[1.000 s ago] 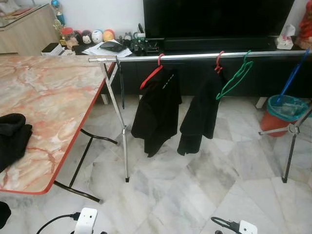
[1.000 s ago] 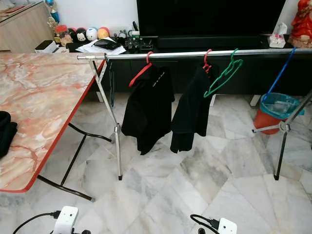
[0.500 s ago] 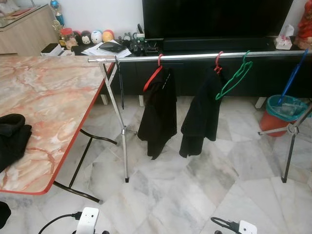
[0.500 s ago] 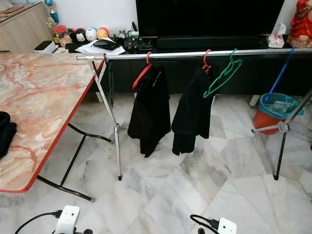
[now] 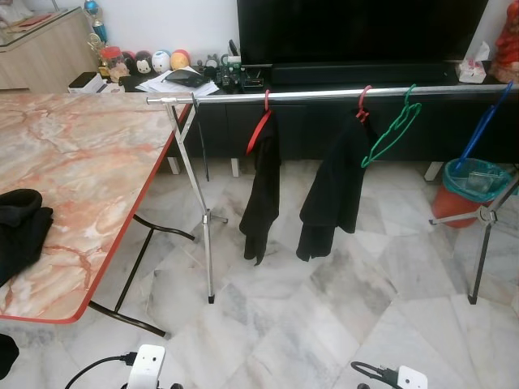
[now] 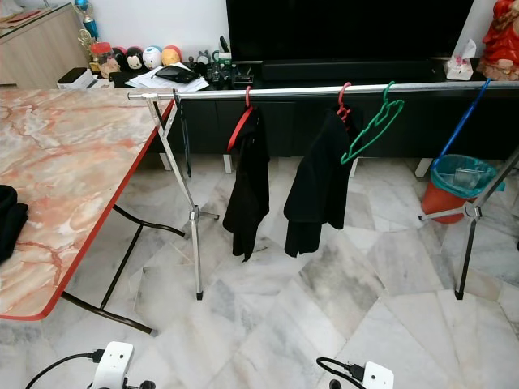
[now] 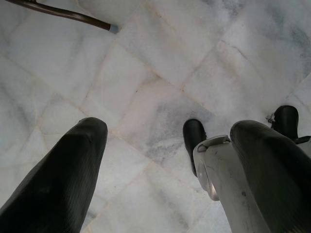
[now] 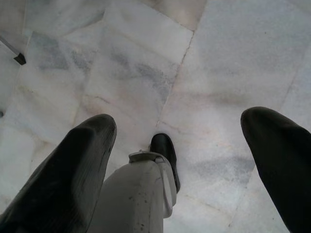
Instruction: Hang hanger
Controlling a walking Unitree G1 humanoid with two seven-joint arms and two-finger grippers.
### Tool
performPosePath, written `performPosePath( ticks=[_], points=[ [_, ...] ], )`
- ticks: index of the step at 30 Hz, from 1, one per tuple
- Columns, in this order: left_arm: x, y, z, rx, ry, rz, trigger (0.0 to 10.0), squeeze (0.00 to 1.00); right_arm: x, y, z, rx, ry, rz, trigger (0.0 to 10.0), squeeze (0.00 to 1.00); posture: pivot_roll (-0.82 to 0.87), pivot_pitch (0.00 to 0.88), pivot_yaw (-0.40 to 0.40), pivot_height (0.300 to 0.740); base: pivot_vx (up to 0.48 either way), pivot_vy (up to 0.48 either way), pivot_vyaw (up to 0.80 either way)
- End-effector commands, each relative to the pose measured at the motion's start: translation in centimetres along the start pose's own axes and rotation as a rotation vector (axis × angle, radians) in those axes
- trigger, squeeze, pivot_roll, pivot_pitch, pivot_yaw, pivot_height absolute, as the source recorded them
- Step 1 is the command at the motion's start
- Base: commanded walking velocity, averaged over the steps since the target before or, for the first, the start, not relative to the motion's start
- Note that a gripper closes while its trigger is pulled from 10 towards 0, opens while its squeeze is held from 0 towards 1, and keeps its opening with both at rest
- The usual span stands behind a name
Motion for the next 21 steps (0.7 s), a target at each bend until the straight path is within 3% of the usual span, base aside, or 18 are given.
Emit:
performPosePath(
  ticks=[1, 5, 21],
  points=[
    [-0.49, -0.10, 0.19, 0.006, -0.004, 0.012, 10.0, 0.00, -0.38, -0.03, -0.05, -0.005, 0.002, 0.017, 10.0, 0.00, 0.00, 0.000, 0.036, 0.740, 0.300, 0.000, 0.00],
    [-0.66, -0.14, 0.18, 0.005, -0.004, 0.014, 10.0, 0.00, -0.50, -0.03, -0.14, -0.010, 0.004, 0.026, 10.0, 0.00, 0.00, 0.000, 0.039, 0.740, 0.301, 0.000, -0.40],
    [-0.88, -0.22, 0.55, 0.007, -0.009, 0.018, 10.0, 0.00, -0.30, -0.03, -0.21, -0.011, -0.001, 0.017, 10.0, 0.00, 0.00, 0.000, 0.036, 0.740, 0.304, 0.000, 0.00]
  ],
)
Point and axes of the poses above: a point about 5 cm out from each wrist's last joint towards the gripper, its own y axis pointing out of the wrist towards the gripper, its own x axis along the axis of the wrist's last joint, z = x × y, the point moved 5 cm from there along y, pointing out of the wrist towards the gripper, and after that the axes turned 14 degrees about y, right-handed, at the moved point
